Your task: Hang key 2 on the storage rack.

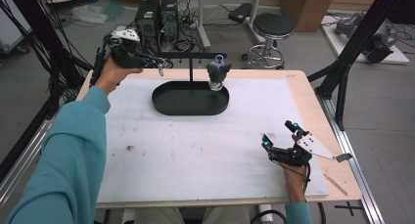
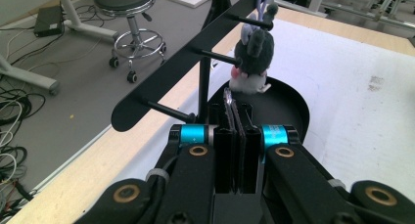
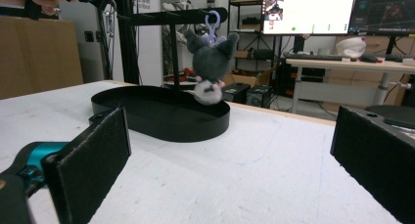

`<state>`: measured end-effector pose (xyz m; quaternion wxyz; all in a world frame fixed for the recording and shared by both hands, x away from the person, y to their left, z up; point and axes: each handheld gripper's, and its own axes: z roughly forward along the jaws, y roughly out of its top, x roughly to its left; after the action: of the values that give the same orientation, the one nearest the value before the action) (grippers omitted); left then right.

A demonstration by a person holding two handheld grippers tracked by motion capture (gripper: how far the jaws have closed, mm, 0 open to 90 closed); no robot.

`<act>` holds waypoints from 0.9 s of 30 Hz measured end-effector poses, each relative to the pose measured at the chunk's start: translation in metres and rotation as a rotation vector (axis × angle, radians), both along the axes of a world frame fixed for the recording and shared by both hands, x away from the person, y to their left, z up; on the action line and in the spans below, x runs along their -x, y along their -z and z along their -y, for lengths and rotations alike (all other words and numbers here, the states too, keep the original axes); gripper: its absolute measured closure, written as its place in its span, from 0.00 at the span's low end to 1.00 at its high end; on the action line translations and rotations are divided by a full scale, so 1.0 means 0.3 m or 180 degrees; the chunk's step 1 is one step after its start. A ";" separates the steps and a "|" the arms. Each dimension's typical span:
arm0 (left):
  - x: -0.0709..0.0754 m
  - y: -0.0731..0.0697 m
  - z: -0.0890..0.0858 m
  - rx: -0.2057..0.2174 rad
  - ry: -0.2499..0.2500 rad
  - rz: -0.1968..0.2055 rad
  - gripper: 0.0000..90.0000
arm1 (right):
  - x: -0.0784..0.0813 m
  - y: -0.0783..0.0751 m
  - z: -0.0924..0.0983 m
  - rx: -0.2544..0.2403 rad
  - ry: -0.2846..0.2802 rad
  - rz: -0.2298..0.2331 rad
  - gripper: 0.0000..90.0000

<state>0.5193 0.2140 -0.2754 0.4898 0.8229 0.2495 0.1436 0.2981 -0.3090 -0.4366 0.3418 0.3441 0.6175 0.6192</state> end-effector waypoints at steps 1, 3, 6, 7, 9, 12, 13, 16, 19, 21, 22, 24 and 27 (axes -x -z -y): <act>-0.002 0.001 0.002 -0.0022 -0.0014 0.0003 0.98 | -0.002 0.004 0.001 0.0007 0.0005 0.0003 0.01; -0.007 0.004 0.005 -0.0068 -0.0041 -0.0033 0.98 | -0.003 0.009 0.000 0.0023 0.0005 -0.0010 0.01; -0.015 0.006 0.004 -0.0080 -0.0084 -0.0032 0.98 | -0.001 0.013 0.000 -0.0009 -0.0008 -0.0016 0.01; -0.016 0.007 0.005 -0.0074 -0.0106 -0.0031 0.98 | -0.001 0.015 0.000 -0.0021 -0.0011 0.0003 0.01; -0.020 0.010 0.004 -0.0093 -0.0115 -0.0031 0.98 | -0.001 0.018 0.001 -0.0043 -0.0030 0.0021 0.01; -0.024 0.013 0.001 -0.0124 -0.0153 -0.0023 0.98 | -0.002 0.022 0.000 -0.0041 -0.0027 0.0008 0.01; -0.026 0.014 0.000 -0.0111 -0.0164 -0.0023 0.98 | -0.003 0.023 0.000 -0.0035 -0.0028 0.0018 0.01; -0.029 0.015 -0.002 -0.0107 -0.0187 -0.0015 0.98 | -0.003 0.026 -0.001 -0.0033 -0.0023 0.0047 0.01; -0.034 0.021 -0.002 -0.0096 -0.0194 -0.0025 0.98 | 0.000 0.028 -0.003 -0.0020 -0.0025 0.0042 0.01; -0.036 0.025 -0.001 -0.0110 -0.0200 -0.0034 0.98 | 0.001 0.030 -0.004 -0.0017 -0.0016 0.0049 0.01; -0.038 0.026 0.000 -0.0121 -0.0209 -0.0033 0.98 | 0.001 0.030 -0.003 -0.0003 -0.0016 0.0062 0.01; -0.041 0.027 0.000 -0.0110 -0.0210 -0.0034 0.98 | 0.002 0.032 -0.003 -0.0011 -0.0008 0.0068 0.01; -0.044 0.032 0.001 -0.0103 -0.0225 -0.0049 0.98 | 0.004 0.035 -0.001 -0.0012 -0.0005 0.0052 0.01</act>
<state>0.5326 0.2135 -0.2850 0.4691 0.8225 0.2799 0.1584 0.2970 -0.3085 -0.4472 0.3457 0.3391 0.6139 0.6234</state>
